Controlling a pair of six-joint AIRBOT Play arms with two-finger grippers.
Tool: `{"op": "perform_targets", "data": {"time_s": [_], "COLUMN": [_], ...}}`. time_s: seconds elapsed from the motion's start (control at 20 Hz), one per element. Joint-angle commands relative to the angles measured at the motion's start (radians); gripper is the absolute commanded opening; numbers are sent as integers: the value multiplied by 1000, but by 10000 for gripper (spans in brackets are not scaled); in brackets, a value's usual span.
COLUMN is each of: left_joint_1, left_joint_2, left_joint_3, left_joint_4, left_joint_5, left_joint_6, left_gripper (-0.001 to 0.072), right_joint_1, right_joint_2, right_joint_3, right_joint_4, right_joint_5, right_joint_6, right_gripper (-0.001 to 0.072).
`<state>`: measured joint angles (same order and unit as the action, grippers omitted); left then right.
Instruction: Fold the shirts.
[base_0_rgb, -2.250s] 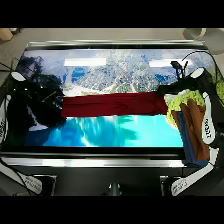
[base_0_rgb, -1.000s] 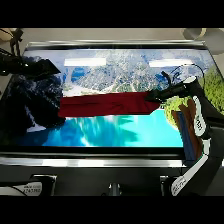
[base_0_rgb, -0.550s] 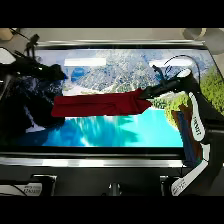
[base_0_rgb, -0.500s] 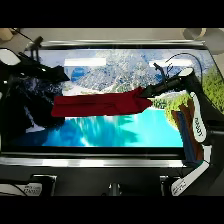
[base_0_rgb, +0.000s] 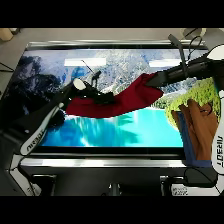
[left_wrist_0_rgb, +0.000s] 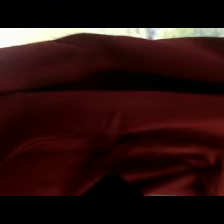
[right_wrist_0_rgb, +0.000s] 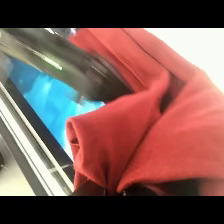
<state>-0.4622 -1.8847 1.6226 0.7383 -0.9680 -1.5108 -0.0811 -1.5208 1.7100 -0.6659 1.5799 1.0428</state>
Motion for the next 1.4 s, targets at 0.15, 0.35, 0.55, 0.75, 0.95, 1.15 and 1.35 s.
{"op": "perform_targets", "data": {"time_s": [0.15,0.35,0.55,0.75,0.95,1.15,1.35], "left_joint_1": [-109,91,423,679,762,762,761], "left_joint_2": [-71,108,396,661,840,886,881], "left_joint_3": [-2,-2,-3,-3,-3,-5,-43], "left_joint_4": [-258,55,253,253,261,293,302], "left_joint_5": [145,90,1,-44,-92,-126,-112], "left_joint_6": [129,89,60,52,86,99,98], "left_gripper": [28,27,27,28,28,29,28], "right_joint_1": [2,97,278,461,565,483,272], "right_joint_2": [95,52,-98,-317,-481,-429,-294], "right_joint_3": [1,1,1,1,1,1,1], "right_joint_4": [-93,-95,-5,150,382,311,-248], "right_joint_5": [7,-140,-354,-550,-679,-490,-187], "right_joint_6": [80,91,94,84,43,-35,137], "right_gripper": [15,15,15,15,531,688,684]}}
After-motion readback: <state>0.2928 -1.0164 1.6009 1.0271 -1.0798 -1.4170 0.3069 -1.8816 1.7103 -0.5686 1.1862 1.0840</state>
